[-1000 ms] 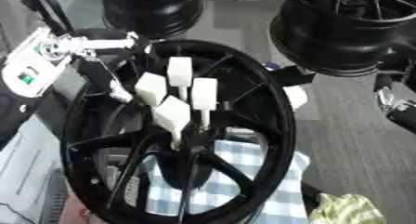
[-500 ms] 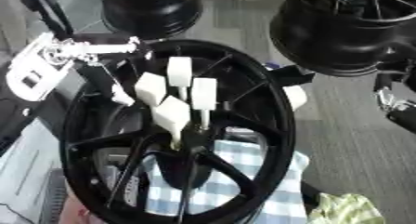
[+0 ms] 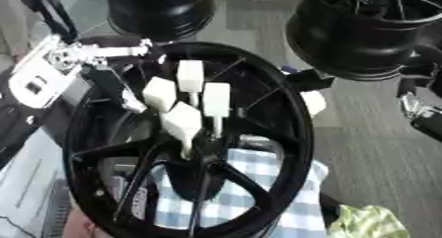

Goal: Pull the pin out of the wheel hub.

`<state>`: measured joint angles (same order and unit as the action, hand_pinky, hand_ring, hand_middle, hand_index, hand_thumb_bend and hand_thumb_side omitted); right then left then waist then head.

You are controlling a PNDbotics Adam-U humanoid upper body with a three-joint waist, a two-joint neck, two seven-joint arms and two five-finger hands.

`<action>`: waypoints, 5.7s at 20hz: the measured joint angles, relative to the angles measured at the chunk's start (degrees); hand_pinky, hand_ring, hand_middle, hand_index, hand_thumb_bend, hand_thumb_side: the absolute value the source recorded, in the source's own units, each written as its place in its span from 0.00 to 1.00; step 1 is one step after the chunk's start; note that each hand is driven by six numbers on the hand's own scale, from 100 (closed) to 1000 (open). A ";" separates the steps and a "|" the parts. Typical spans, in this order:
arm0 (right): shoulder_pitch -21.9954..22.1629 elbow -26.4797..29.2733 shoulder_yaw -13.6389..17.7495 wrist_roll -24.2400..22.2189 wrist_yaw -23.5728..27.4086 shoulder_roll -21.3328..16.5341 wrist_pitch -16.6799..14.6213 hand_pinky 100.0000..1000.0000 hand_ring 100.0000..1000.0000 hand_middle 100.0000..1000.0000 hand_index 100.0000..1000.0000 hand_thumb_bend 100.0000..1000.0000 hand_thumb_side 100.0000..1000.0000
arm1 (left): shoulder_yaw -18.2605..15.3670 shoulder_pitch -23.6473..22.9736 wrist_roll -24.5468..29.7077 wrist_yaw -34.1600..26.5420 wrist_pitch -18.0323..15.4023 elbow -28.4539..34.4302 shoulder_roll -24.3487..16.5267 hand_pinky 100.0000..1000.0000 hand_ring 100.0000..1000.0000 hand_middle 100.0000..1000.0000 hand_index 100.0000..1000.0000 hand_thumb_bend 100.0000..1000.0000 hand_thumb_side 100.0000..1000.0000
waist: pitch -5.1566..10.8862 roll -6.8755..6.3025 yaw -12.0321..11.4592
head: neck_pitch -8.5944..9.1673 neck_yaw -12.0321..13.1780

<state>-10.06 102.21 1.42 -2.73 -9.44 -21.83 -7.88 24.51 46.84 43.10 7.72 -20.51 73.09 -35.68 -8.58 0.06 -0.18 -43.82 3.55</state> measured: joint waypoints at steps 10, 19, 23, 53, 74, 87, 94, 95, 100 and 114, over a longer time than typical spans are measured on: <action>0.00 -0.19 0.00 -0.04 0.00 0.31 -0.03 0.73 0.77 0.74 0.91 0.00 0.22 | -0.01 -0.20 0.18 -3.18 0.18 1.05 -0.08 0.53 0.38 0.38 0.50 0.42 0.22 | 0.00 0.00 -0.17 | 0.00 0.00; 0.00 -0.32 0.00 -0.07 0.00 0.33 -0.05 0.73 0.77 0.74 0.91 0.00 0.22 | -0.02 -0.33 -0.14 -3.06 -0.14 1.57 -0.12 0.48 0.32 0.31 0.45 0.29 0.05 | 0.00 0.01 -0.17 | 0.00 0.00; 0.00 -0.32 0.01 -0.10 0.00 0.33 -0.08 0.73 0.77 0.74 0.91 0.00 0.22 | -0.03 -0.38 -0.49 -2.56 -0.50 1.91 -0.60 0.47 0.31 0.30 0.44 0.26 0.02 | 0.00 0.01 -0.18 | 0.00 -0.01; 0.53 -0.99 0.38 -0.04 0.00 0.33 -0.16 0.73 0.77 0.74 0.91 0.00 0.22 | -17.95 -1.09 -15.03 -1.04 -0.14 -0.84 -12.72 0.50 0.33 0.33 0.46 0.34 0.05 | 0.38 -0.31 -0.51 | 0.00 -1.04; 0.52 -1.39 0.86 0.21 0.00 0.33 -0.17 0.73 0.77 0.74 0.92 0.00 0.22 | -28.42 -19.34 -16.17 15.03 2.17 -14.19 -18.32 0.79 0.76 0.80 0.86 0.72 0.41 | 0.14 0.49 -1.00 | 0.00 -1.52; 0.53 -1.75 1.06 0.20 0.00 0.34 -0.17 0.73 0.77 0.74 0.92 0.00 0.22 | -31.13 -21.12 -18.07 14.50 3.09 -14.35 -18.72 0.77 0.74 0.78 0.86 0.72 0.46 | 0.42 0.63 -1.06 | 0.00 -1.56; 0.56 -1.79 1.09 0.20 0.00 0.35 -0.17 0.73 0.77 0.74 0.92 0.00 0.22 | -31.78 -21.31 -19.00 10.62 2.66 -12.90 -18.67 0.75 0.70 0.74 0.84 0.76 0.54 | 0.48 0.78 -1.08 | 0.00 -1.57; 0.56 -1.80 1.10 0.21 0.00 0.36 -0.17 0.73 0.77 0.74 0.92 0.00 0.22 | -31.91 -21.47 -19.36 9.69 2.58 -12.28 -18.63 0.74 0.69 0.74 0.84 0.68 0.46 | 0.50 0.80 -1.13 | 0.00 -1.57; 0.57 -1.98 1.23 0.23 0.00 0.39 -0.18 0.73 0.77 0.74 0.92 0.00 0.22 | -33.22 -22.84 -22.27 2.54 2.58 -6.53 -16.46 0.74 0.68 0.73 0.83 0.64 0.47 | 0.59 1.10 -1.37 | 0.00 -1.73; 0.50 -2.08 1.42 1.29 0.25 1.45 -0.38 0.72 0.77 0.74 0.91 0.00 0.21 | -38.53 -30.20 -36.64 -14.98 15.71 18.91 2.61 0.73 0.67 0.73 0.83 0.56 0.46 | 0.24 1.88 -1.64 | 0.00 -1.47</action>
<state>-9.56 100.13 2.84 -1.44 -9.20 -20.38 -8.26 -14.02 16.64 6.46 -7.26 -4.79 92.00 -33.07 -8.34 1.94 -1.82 -43.83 2.08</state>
